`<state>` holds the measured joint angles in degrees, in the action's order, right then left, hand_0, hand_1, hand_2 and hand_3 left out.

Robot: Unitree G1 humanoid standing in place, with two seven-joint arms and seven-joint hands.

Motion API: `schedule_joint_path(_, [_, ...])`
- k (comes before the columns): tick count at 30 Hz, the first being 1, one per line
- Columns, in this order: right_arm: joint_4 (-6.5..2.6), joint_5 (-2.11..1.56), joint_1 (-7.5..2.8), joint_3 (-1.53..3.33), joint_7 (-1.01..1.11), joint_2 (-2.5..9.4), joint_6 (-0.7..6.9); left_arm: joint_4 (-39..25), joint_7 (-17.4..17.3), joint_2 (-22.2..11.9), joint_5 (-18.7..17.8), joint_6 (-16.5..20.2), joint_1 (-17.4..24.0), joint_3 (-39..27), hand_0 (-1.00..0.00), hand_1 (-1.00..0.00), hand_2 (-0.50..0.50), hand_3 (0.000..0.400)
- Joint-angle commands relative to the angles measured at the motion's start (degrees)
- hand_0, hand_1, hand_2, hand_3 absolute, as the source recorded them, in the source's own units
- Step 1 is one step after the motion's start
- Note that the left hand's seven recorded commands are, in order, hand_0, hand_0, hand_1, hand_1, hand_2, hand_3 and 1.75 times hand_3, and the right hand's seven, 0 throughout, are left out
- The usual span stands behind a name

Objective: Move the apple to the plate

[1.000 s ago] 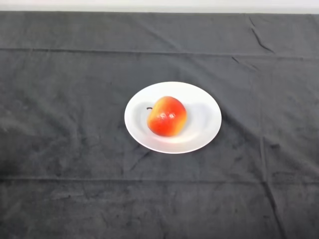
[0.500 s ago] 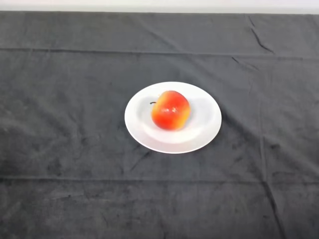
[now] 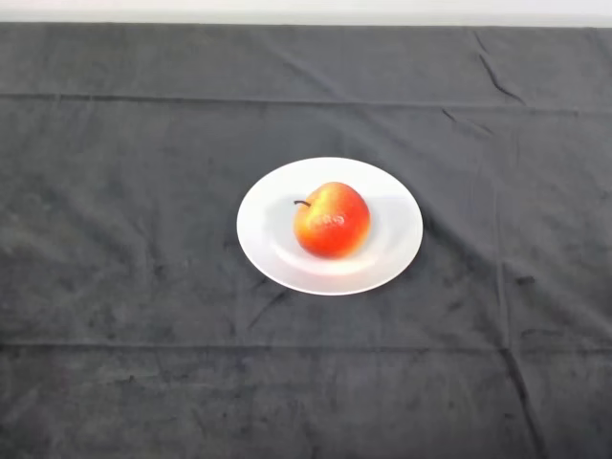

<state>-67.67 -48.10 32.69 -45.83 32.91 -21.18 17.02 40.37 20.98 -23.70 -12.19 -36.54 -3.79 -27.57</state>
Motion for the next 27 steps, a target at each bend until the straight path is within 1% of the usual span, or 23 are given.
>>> schedule_joint_path(1, [-0.39,0.07,0.38,-0.61,-0.54,-0.85,-0.07,2.59,-0.73,-4.14,-0.23,-1.97,-3.05,-1.73,0.0,0.0,0.0,0.0])
schedule_joint_path(8, [-0.53,0.07,0.43,-0.64,-0.47,-0.89,-0.09,5.08,-1.53,-4.51,-0.13,-3.05,-4.04,-2.03,0.0,0.0,0.0,0.0])
schedule_joint_path(27, [-0.79,0.08,0.52,-0.69,-0.32,-0.98,-0.13,8.71,-2.36,-4.41,0.58,-5.54,-5.38,-2.23,0.0,0.0,0.0,0.0])
